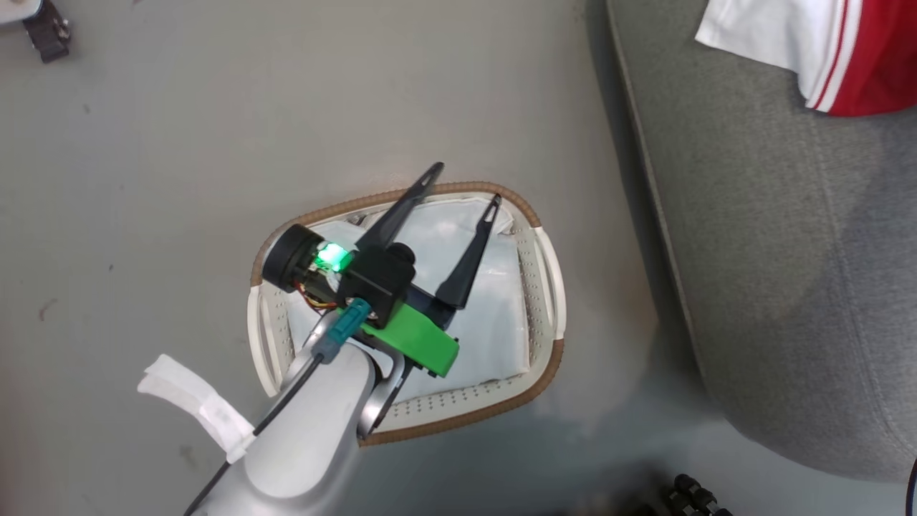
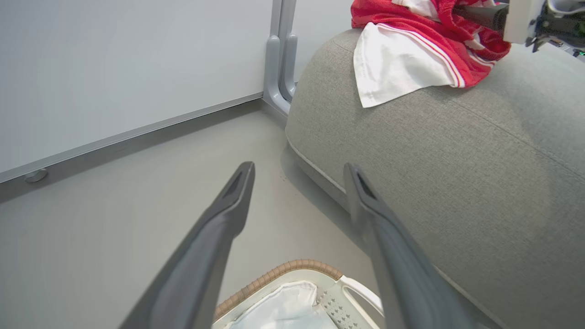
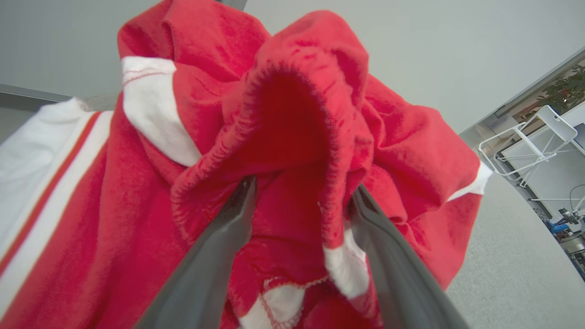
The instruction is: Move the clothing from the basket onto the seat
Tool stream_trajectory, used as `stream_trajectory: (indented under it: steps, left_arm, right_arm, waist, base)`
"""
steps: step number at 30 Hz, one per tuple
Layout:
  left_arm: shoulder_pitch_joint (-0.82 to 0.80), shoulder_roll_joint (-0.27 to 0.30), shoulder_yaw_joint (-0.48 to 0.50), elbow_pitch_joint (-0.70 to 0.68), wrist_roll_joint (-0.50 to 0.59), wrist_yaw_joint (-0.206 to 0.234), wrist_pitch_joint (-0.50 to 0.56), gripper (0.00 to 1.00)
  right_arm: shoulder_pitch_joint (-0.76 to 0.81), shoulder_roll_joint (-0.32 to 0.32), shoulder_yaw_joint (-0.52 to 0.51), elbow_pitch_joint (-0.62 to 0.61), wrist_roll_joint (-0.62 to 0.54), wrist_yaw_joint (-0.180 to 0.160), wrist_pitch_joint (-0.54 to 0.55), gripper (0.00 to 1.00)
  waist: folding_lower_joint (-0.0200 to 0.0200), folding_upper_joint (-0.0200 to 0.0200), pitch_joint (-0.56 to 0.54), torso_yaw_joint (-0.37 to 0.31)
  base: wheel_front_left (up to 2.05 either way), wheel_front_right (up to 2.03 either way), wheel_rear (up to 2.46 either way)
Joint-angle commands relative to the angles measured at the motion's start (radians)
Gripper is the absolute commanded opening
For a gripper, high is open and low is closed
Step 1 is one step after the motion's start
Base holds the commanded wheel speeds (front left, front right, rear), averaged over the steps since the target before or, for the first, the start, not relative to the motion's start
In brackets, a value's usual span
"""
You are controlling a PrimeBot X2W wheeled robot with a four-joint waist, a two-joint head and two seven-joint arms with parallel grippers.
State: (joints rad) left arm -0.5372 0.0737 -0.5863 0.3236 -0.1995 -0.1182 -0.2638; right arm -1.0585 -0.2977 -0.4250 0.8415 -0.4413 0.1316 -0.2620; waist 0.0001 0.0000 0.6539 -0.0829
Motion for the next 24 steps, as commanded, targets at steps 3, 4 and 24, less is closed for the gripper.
stream_trajectory:
  steps: [3,4,24]
  left_arm:
    - [0.022,0.002,0.041,-0.017,-0.029,0.014,-0.001,1.0]
    - [0.026,0.0,0.055,-0.022,-0.036,0.018,-0.001,1.0]
    - [0.146,-0.018,0.351,0.011,-0.123,0.082,-0.001,1.0]
  right_arm:
    - [0.069,0.013,0.054,-0.036,0.062,-0.002,-0.004,1.0]
    - [0.082,0.018,0.068,-0.043,0.077,-0.002,-0.004,1.0]
    - [0.249,0.104,0.26,-0.187,0.317,-0.002,-0.003,1.0]
  waist:
    - [-0.0001,0.0,-0.071,-0.049]
    - [-0.0001,0.0,-0.082,-0.054]
    - [-0.0001,0.0,-0.385,0.001]
  base:
    - [0.0,0.0,0.0]
    - [0.0,0.0,0.0]
    - [0.0,0.0,0.0]
